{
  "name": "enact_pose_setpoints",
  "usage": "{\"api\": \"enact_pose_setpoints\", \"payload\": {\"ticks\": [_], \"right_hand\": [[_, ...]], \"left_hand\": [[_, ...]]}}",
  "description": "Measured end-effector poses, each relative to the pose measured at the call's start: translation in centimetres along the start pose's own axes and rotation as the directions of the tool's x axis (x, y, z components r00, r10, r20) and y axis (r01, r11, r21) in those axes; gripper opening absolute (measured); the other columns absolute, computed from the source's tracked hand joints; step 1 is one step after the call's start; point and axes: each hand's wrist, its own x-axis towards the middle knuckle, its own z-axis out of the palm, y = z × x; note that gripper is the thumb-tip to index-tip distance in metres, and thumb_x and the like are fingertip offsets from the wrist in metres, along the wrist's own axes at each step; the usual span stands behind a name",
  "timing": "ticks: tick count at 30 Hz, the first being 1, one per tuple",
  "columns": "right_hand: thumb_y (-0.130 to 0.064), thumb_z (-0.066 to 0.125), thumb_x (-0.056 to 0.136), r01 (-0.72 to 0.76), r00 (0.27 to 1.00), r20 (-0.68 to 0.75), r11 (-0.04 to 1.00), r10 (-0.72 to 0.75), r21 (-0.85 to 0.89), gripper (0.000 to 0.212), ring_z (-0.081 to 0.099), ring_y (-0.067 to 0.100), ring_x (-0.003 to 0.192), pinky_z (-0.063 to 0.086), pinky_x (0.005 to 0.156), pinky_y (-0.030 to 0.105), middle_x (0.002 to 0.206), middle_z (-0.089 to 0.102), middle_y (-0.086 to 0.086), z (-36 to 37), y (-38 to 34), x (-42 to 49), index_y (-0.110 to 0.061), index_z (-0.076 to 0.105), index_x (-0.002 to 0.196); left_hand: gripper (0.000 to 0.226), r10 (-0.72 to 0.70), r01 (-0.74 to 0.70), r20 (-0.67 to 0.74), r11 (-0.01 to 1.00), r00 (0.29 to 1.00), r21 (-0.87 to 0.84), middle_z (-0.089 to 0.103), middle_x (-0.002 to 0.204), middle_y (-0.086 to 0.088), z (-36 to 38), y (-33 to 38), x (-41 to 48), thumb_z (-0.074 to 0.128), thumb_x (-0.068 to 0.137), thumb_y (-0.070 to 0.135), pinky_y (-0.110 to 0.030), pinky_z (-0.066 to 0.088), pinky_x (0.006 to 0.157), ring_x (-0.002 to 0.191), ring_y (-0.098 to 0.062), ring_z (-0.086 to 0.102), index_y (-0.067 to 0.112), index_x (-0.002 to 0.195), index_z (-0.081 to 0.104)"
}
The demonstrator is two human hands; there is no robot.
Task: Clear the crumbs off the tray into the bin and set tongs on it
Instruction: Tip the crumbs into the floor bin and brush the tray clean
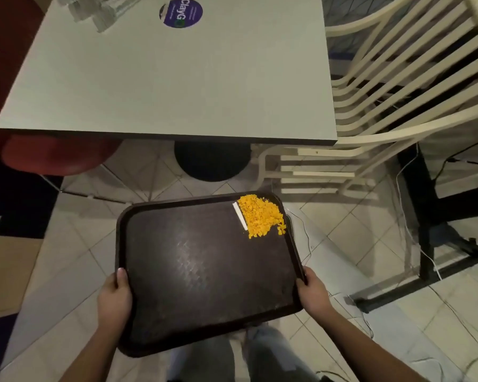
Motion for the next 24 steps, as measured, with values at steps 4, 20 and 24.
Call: {"api": "enact_pose_setpoints", "payload": {"ticks": [4,20,24], "right_hand": [[-0.009,0.047,0.086,-0.120,0.990,0.063,0.988,0.127,-0.101,0.034,0.060,0.031,0.101,0.048,0.082,0.035,0.111,0.065,0.012,-0.2,1.8,2.6,-0.010,0.056,0.119],[0.002,0.050,0.089,-0.489,0.856,0.163,0.871,0.490,-0.047,0.010,0.060,0.026,0.060,0.048,0.033,0.024,0.074,0.055,0.011,0.3,8.0,12.0,-0.005,0.049,0.081],[-0.003,0.042,0.093,-0.527,0.841,0.155,0.850,0.519,0.009,0.027,0.058,0.017,0.044,0.046,0.033,0.019,0.064,0.056,0.009,0.5,8.6,13.3,-0.009,0.045,0.067]], "left_hand": [[0.045,-0.048,0.048,0.007,0.998,0.999,0.040,0.058,0.124,-0.030,3.5,-0.9,-0.7,0.035,0.103,0.028,-0.046,0.039,0.098,0.116,-0.045,0.053,-0.005,0.125,0.056],[0.046,-0.237,0.115,0.257,0.902,0.937,0.415,0.052,0.128,-0.034,14.9,0.5,4.9,0.035,0.103,0.022,-0.044,0.042,0.093,0.116,-0.046,0.052,-0.015,0.127,0.048],[0.038,-0.298,0.136,0.330,0.890,0.896,0.435,0.056,0.125,-0.031,15.8,1.6,5.9,0.042,0.100,0.013,-0.040,0.044,0.078,0.111,-0.043,0.057,-0.015,0.124,0.051]]}}
